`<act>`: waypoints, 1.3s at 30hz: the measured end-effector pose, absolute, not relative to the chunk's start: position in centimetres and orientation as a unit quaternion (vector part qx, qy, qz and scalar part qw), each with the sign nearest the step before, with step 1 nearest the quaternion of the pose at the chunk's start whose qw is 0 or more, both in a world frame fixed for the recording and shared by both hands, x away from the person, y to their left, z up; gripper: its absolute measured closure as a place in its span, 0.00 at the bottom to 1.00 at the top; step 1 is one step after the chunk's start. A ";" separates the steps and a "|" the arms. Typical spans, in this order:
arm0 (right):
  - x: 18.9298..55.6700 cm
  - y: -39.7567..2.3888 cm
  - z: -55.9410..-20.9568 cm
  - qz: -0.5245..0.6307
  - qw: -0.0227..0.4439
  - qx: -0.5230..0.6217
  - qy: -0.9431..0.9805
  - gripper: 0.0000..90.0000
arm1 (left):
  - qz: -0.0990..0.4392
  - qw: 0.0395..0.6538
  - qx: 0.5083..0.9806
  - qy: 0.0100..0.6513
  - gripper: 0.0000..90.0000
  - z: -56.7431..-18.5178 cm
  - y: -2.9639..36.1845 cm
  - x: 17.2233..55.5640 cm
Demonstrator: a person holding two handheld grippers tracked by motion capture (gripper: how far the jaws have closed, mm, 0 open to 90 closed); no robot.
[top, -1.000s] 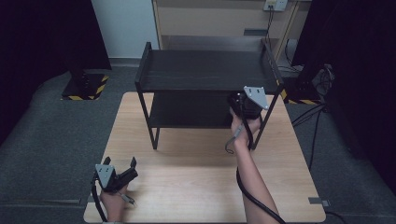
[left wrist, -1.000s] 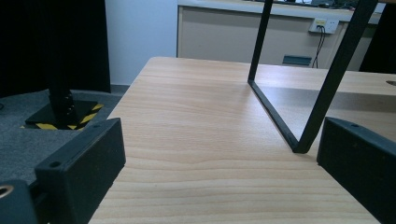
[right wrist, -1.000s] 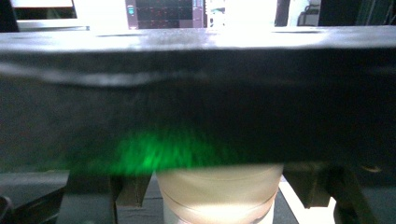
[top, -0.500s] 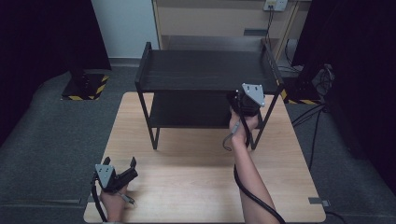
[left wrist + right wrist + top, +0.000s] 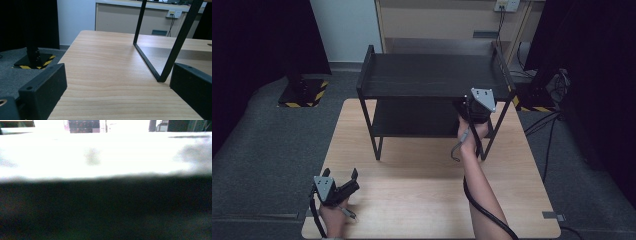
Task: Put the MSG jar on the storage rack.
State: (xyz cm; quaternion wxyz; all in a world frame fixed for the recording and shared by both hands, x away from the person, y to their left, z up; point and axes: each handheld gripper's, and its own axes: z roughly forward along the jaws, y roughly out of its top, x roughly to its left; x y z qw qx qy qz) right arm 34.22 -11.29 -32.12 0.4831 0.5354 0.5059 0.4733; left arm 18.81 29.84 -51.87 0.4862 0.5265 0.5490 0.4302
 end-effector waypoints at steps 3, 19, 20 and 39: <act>33.8 -11.4 -32.0 0.464 0.474 0.532 0.526 0.11 | 0.430 0.486 0.527 0.548 0.00 -51.9 29.8 18.8; 25.8 -13.7 -37.3 0.506 0.463 0.492 0.536 0.01 | 0.429 0.485 0.530 0.547 0.00 -51.8 29.8 18.8; 25.3 -14.3 -37.8 0.513 0.459 0.488 0.537 0.01 | 0.429 0.485 0.530 0.547 0.00 -51.8 29.8 18.8; 21.1 -28.5 -46.8 0.480 0.422 0.495 0.588 0.01 | 0.413 0.495 0.518 0.562 0.00 -51.8 30.3 18.8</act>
